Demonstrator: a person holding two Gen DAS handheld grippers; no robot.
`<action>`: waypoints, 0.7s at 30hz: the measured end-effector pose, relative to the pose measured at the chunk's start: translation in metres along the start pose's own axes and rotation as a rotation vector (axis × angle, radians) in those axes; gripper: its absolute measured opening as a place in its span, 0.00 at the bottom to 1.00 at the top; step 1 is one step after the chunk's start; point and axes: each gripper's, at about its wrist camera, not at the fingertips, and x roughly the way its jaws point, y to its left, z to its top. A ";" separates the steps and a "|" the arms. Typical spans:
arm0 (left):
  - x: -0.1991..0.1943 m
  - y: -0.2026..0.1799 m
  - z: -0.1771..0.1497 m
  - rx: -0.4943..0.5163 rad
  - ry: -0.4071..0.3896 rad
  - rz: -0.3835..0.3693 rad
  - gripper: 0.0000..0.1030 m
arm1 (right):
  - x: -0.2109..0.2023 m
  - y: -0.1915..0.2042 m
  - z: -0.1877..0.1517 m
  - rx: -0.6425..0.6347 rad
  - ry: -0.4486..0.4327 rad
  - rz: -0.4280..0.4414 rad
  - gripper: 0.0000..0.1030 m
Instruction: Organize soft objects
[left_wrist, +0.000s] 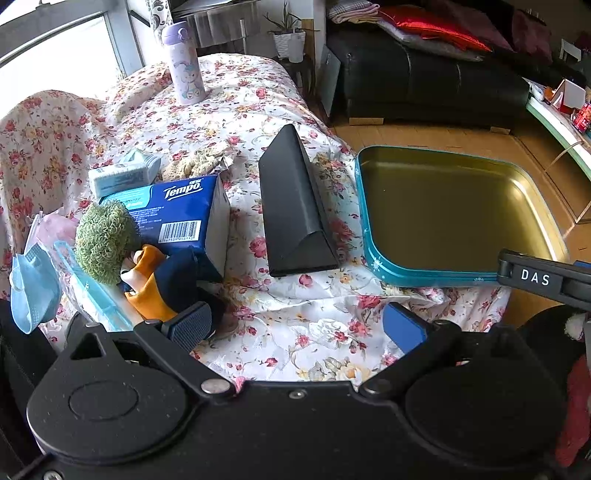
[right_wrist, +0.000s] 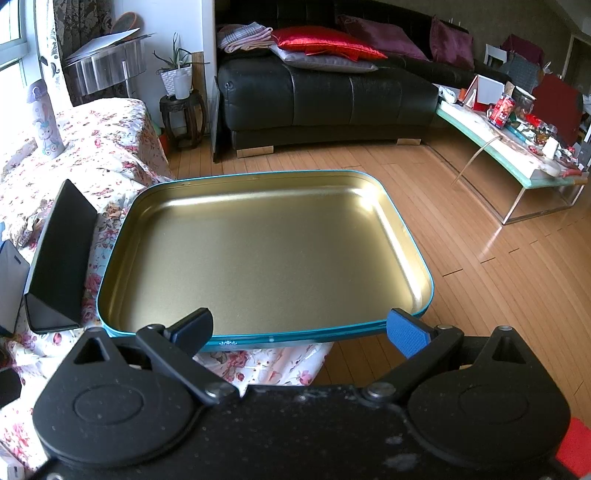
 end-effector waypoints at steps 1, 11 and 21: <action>0.000 0.000 0.000 -0.001 0.000 0.000 0.94 | 0.000 0.000 0.000 0.000 0.000 0.000 0.98; 0.000 -0.001 0.000 -0.001 -0.001 0.001 0.94 | 0.000 0.000 0.000 0.000 0.001 0.001 0.98; 0.000 -0.001 0.000 -0.005 0.002 0.001 0.94 | 0.001 0.000 0.001 0.006 0.006 0.006 0.98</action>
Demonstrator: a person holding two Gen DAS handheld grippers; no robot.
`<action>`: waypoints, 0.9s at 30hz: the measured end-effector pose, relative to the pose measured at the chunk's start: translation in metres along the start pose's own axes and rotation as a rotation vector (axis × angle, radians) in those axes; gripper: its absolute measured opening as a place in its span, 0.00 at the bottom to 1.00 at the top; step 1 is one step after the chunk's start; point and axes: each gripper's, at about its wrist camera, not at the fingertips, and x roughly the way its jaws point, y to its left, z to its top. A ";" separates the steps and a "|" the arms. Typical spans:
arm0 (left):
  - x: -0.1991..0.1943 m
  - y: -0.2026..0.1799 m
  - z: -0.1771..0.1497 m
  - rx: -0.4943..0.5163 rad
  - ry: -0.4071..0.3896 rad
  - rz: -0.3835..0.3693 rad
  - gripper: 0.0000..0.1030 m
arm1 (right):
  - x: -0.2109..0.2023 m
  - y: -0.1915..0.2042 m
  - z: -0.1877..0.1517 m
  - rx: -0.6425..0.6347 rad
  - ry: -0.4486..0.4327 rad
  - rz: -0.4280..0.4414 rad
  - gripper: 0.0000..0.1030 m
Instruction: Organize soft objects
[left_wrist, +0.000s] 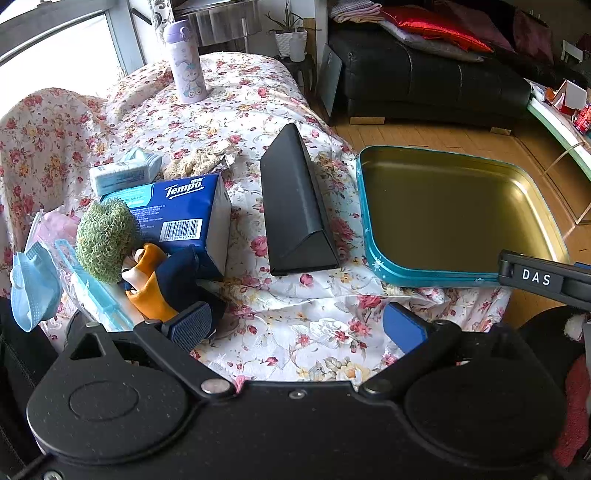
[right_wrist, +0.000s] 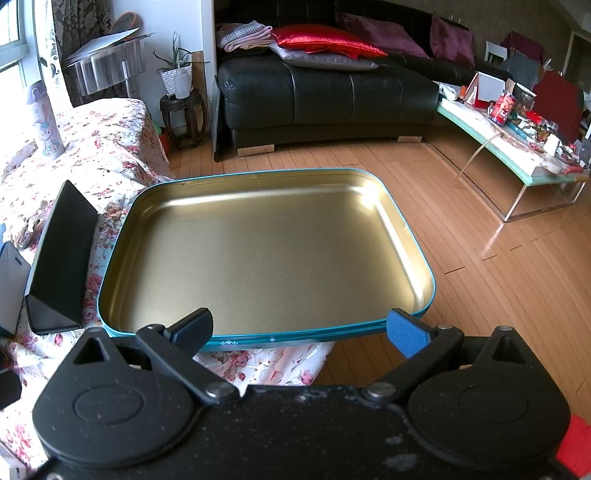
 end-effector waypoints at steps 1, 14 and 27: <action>0.000 0.000 0.000 0.000 0.000 0.000 0.94 | 0.000 0.001 0.000 -0.001 0.000 0.000 0.98; 0.000 0.000 0.000 -0.002 0.000 0.000 0.94 | 0.000 0.000 0.001 -0.003 0.005 0.002 0.98; 0.000 0.003 0.002 -0.007 0.001 -0.004 0.94 | 0.001 0.001 0.001 -0.007 0.006 0.002 0.98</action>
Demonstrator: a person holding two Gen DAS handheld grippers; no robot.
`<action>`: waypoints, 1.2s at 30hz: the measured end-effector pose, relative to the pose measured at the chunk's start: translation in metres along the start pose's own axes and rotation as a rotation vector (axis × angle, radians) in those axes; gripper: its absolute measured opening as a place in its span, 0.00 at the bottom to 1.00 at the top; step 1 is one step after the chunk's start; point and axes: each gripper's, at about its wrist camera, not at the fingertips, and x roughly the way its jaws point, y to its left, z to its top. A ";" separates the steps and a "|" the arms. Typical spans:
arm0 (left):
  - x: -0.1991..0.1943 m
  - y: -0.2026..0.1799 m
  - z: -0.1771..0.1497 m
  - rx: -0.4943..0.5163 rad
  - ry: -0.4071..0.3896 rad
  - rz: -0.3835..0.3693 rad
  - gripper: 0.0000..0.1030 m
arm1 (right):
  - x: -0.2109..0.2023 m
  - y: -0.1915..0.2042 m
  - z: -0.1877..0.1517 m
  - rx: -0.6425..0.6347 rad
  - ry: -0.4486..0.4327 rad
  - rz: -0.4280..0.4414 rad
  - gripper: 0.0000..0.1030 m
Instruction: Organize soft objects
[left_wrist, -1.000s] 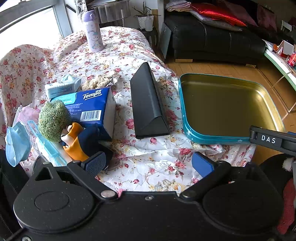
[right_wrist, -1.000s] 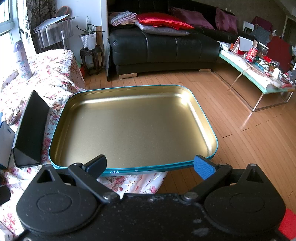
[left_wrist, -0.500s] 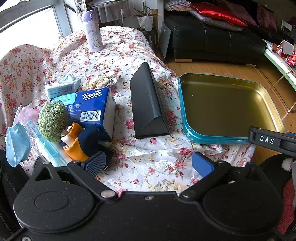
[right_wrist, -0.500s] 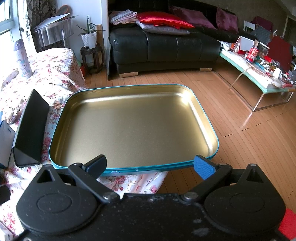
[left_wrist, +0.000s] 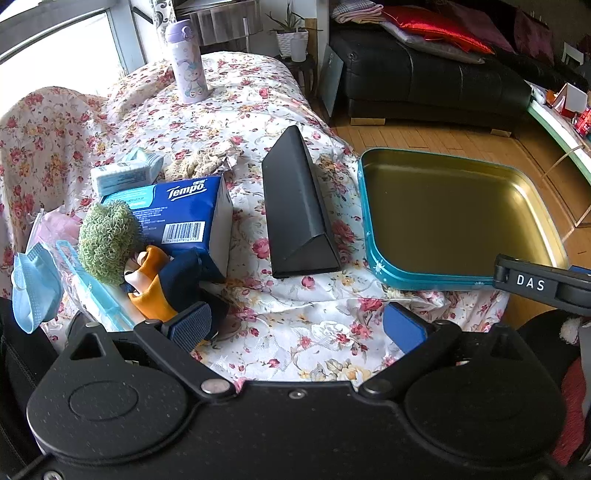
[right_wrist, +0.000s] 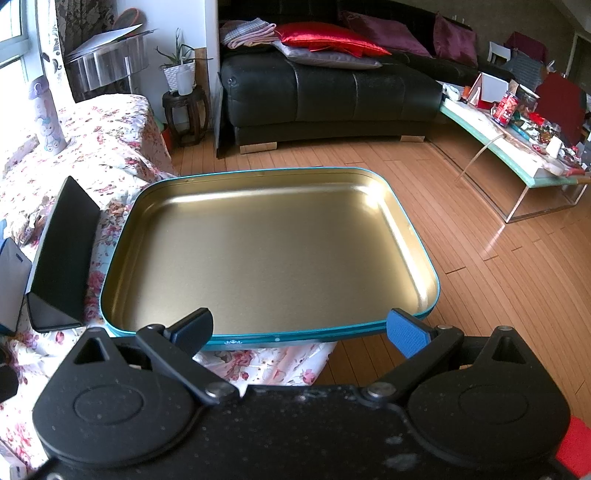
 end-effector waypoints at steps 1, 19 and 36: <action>0.000 0.000 0.000 -0.001 0.000 0.000 0.94 | 0.000 0.000 0.000 -0.001 0.000 0.000 0.98; -0.021 0.060 0.018 -0.016 -0.082 0.012 0.94 | -0.015 -0.008 -0.005 0.046 -0.056 0.009 0.99; -0.011 0.180 0.018 0.110 -0.005 0.157 0.94 | -0.072 0.067 -0.009 -0.100 -0.157 0.190 0.98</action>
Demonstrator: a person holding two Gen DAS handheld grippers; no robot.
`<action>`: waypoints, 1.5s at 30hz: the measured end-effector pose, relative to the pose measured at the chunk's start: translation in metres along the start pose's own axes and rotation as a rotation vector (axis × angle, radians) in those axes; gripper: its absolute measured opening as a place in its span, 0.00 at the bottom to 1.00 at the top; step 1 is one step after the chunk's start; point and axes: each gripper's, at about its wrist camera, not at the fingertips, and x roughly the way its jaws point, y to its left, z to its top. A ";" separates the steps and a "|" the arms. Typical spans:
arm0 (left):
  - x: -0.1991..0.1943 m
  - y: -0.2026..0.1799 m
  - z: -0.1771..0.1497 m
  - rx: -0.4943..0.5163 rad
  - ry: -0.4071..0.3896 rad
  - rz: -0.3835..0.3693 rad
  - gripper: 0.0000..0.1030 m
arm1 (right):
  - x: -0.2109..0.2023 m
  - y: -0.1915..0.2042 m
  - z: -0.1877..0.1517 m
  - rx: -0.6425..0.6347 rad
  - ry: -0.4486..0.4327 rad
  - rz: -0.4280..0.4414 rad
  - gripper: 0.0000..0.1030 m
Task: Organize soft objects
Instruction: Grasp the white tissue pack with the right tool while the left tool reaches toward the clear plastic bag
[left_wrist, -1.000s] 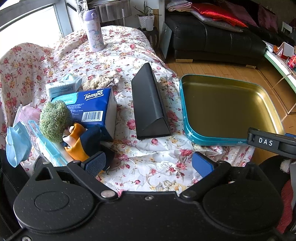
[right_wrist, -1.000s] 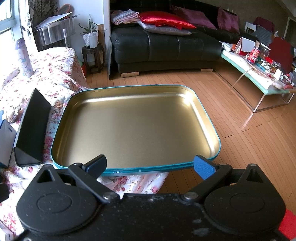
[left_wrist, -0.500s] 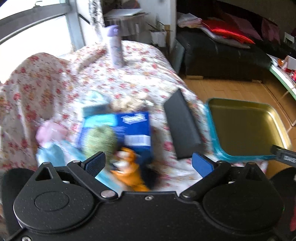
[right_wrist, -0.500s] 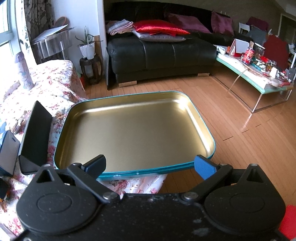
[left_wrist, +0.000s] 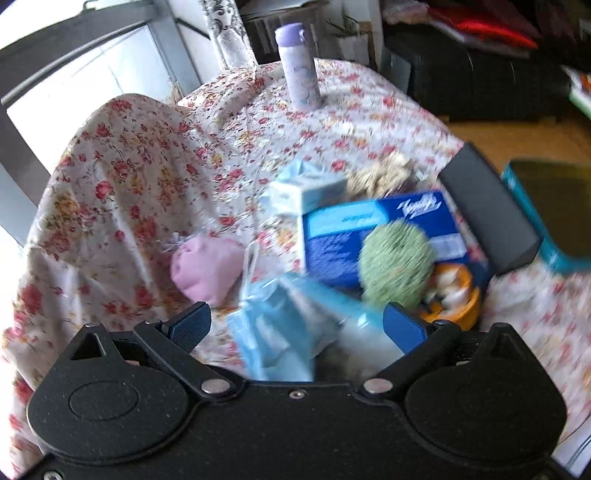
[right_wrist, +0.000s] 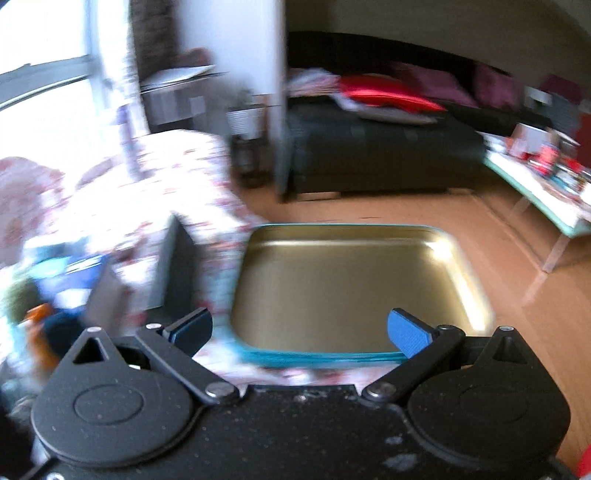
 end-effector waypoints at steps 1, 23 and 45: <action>0.004 0.002 0.000 0.020 0.005 0.006 0.94 | -0.003 0.012 0.000 -0.023 0.005 0.041 0.98; 0.063 0.054 0.012 -0.022 0.103 -0.057 0.94 | -0.024 0.143 -0.076 -0.529 0.312 0.411 0.98; 0.068 0.083 0.009 -0.242 0.103 -0.138 0.94 | 0.019 0.148 -0.056 -0.306 0.300 0.326 0.97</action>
